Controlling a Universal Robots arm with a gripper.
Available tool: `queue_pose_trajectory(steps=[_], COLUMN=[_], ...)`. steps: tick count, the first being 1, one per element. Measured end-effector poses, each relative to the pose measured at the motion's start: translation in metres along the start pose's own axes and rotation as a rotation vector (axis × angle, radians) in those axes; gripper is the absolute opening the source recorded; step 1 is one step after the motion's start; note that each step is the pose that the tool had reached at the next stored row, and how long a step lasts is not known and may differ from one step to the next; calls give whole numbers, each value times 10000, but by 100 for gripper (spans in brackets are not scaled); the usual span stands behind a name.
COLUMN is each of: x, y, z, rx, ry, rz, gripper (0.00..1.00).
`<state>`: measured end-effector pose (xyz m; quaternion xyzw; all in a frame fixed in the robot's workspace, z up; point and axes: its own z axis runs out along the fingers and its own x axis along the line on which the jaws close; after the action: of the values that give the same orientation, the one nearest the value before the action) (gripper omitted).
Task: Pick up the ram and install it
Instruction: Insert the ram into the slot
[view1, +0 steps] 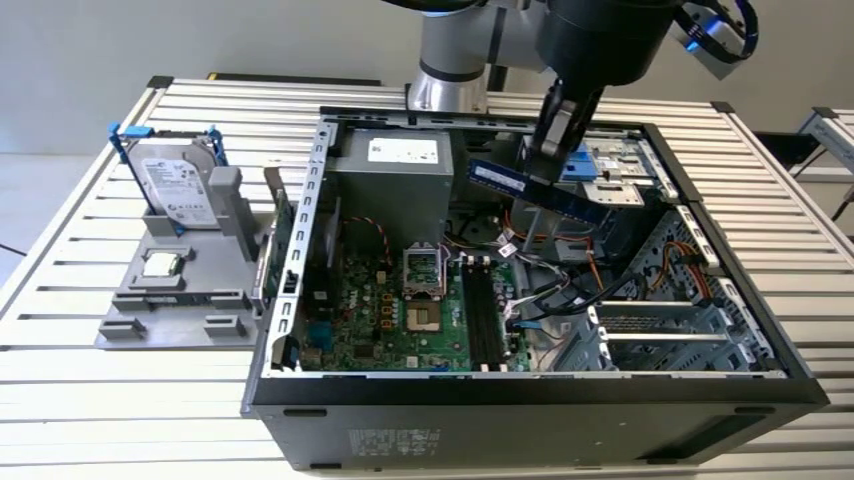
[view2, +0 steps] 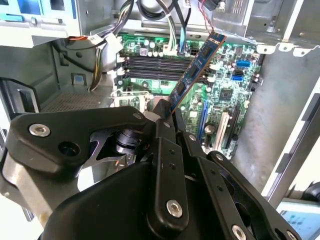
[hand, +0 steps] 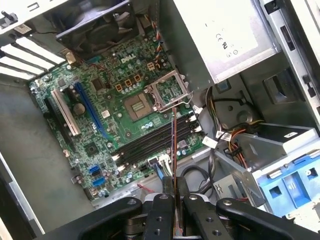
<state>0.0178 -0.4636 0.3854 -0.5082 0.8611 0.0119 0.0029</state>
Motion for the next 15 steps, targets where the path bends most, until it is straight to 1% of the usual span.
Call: queue_pose_trajectory(steps=[15], x=[0], y=[0], z=[0], rx=[18], ry=[-20], rz=[1085], gripper=[0])
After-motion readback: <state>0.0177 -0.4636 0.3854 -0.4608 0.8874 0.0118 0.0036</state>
